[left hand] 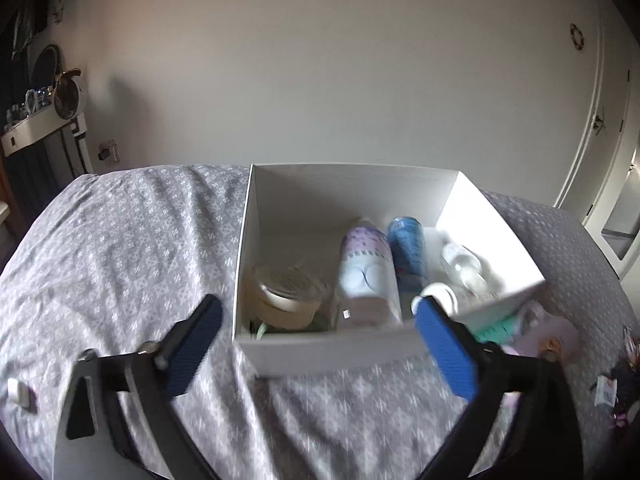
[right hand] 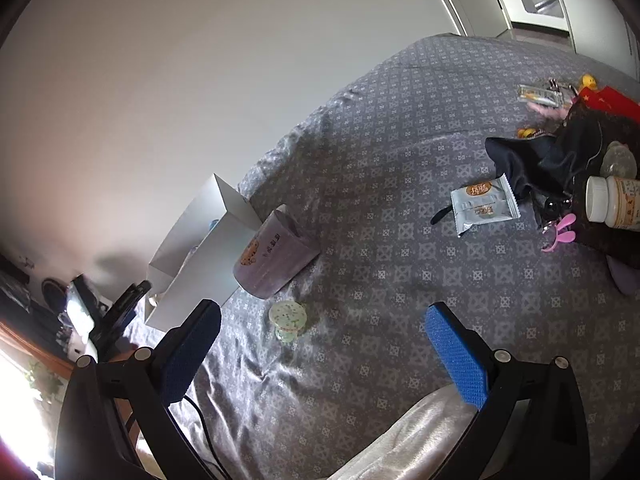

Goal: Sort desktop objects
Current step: 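Place the jar into the white box and open the left tool, then grasp the speckled green egg-shaped item with the right tool, then carry the green item over the white box and open the right tool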

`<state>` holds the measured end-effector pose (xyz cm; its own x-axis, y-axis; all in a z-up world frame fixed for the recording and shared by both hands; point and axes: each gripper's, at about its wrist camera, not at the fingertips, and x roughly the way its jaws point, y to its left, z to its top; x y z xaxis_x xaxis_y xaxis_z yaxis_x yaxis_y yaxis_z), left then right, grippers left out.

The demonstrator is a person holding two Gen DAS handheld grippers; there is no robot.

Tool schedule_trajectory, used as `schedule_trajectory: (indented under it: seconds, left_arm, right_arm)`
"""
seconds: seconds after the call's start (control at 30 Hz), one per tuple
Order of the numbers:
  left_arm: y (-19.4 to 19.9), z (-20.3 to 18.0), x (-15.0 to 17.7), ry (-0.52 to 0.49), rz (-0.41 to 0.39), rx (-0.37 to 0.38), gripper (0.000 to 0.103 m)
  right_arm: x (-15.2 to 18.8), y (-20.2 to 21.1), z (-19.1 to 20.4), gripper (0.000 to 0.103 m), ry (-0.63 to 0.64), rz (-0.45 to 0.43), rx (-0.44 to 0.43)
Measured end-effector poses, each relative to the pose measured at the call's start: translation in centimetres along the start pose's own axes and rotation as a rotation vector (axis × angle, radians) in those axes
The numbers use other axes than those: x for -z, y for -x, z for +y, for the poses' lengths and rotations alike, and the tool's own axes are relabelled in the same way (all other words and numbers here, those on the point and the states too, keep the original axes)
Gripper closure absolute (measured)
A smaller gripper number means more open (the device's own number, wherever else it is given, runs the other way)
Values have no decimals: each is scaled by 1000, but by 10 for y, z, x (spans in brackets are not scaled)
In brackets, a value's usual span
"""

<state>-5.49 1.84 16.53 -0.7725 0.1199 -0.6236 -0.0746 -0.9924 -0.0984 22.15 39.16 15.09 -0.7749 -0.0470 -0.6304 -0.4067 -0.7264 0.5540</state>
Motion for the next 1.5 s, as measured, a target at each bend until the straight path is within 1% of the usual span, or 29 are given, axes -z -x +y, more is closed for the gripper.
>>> schedule_trajectory:
  seconds: [0.03, 0.1, 0.2, 0.3, 0.37, 0.43, 0.47, 0.5, 0.57, 0.63, 0.7, 0.77, 0.83, 0.93, 0.97, 1.07, 1.17, 1.2, 1.23, 1.27, 1.3, 1.43, 1.47, 1.5]
  left_arm:
    - [8, 1, 8, -1, -2, 3, 0]
    - [18, -4, 28, -14, 31, 10, 0]
    - [31, 0, 58, -12, 76, 18, 0]
    - [35, 4, 90, -31, 116, -3, 0]
    - [30, 10, 106, -35, 146, -30, 0]
    - [23, 19, 121, -28, 177, -44, 0]
    - [19, 25, 127, -16, 195, -56, 0]
    - [17, 30, 131, -3, 208, -66, 0]
    - [11, 39, 135, 33, 243, -78, 0]
    - [6, 46, 138, 65, 260, -81, 0]
    - [2, 49, 141, 83, 278, -89, 0]
    - [-4, 50, 145, 86, 303, -98, 0]
    - [-8, 47, 148, 65, 311, -118, 0]
    - [-12, 42, 150, 43, 303, -145, 0]
    - [-13, 42, 151, 42, 296, -150, 0]
    - [-13, 41, 152, 40, 287, -161, 0]
    - [-13, 40, 153, 37, 280, -165, 0]
    - [-13, 40, 153, 38, 279, -164, 0]
    - [-13, 40, 153, 38, 278, -164, 0]
    - [-13, 39, 153, 38, 278, -165, 0]
    - [-13, 40, 153, 36, 276, -167, 0]
    - [-11, 37, 156, 11, 262, -187, 0]
    - [-11, 37, 156, 8, 263, -189, 0]
    - [-10, 35, 156, 7, 262, -190, 0]
  right_arm:
    - [0, 1, 2, 0, 9, -2, 7]
    - [1, 1, 6, 0, 22, 0, 29]
    - [1, -2, 19, 0, 75, 22, 92]
    - [3, -10, 47, 0, 195, 54, 114]
    - [5, -20, 73, 0, 286, 46, 124]
    - [7, -35, 94, 0, 354, 26, 119]
    - [8, -45, 104, 0, 389, 26, 112]
    - [10, -60, 115, 0, 432, 43, 124]
    - [15, -91, 129, 0, 503, 106, 169]
    - [22, -131, 134, 0, 556, 190, 244]
    - [31, -160, 131, 0, 581, 249, 276]
    - [35, -184, 122, 1, 574, 297, 284]
    - [35, -202, 109, 8, 530, 347, 276]
    - [36, -221, 86, 12, 442, 418, 281]
    - [37, -224, 80, 13, 431, 426, 284]
    - [41, -224, 81, 13, 478, 404, 302]
    - [47, -226, 82, 18, 543, 390, 342]
    - [47, -224, 83, 26, 557, 380, 347]
    - [47, -222, 83, 40, 564, 372, 351]
    - [46, -220, 83, 48, 572, 361, 357]
    - [45, -218, 83, 60, 576, 355, 355]
    - [38, -199, 81, 60, 541, 320, 307]
    - [36, -188, 87, 60, 539, 287, 272]
    - [34, -175, 96, 60, 545, 247, 218]
